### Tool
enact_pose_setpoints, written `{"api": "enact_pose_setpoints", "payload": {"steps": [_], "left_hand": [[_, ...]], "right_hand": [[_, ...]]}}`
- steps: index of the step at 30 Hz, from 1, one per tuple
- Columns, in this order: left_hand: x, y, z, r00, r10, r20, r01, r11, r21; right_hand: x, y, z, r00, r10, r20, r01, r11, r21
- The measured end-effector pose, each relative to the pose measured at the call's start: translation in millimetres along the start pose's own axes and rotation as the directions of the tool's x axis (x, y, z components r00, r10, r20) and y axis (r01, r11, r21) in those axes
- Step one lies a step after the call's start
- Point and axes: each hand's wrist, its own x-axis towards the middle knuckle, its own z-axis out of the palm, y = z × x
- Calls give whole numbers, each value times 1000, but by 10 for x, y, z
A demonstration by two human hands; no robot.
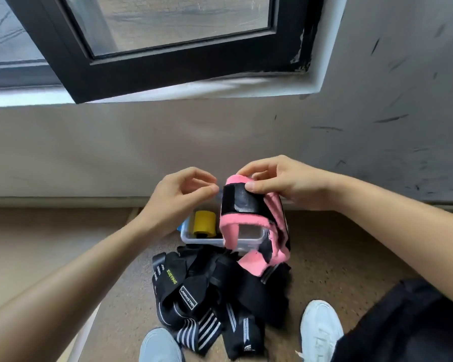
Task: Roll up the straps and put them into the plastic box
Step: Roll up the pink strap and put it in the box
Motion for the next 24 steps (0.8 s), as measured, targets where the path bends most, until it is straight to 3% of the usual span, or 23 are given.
{"api": "enact_pose_setpoints", "payload": {"steps": [4,8,16,19,24], "left_hand": [[-14,-56,196,942,22,335,22,991,-129],[-21,-160,332,921,-14,390,49,996,-79],[-46,-575,170,912,-176,370,85,965,249],[-30,-552,108,939,-177,295,127,975,182],[28,-275,146,966,-125,225,151,984,-100]], "right_hand": [[-46,-75,-119,995,-29,99,45,985,-167],[-76,-47,-233,999,-33,40,43,948,-314],[-152,64,-730,958,-22,-286,-93,918,-385],[-182,156,-852,954,12,-300,-148,889,-434],[-170,216,-614,977,54,-206,-164,805,-570]]}}
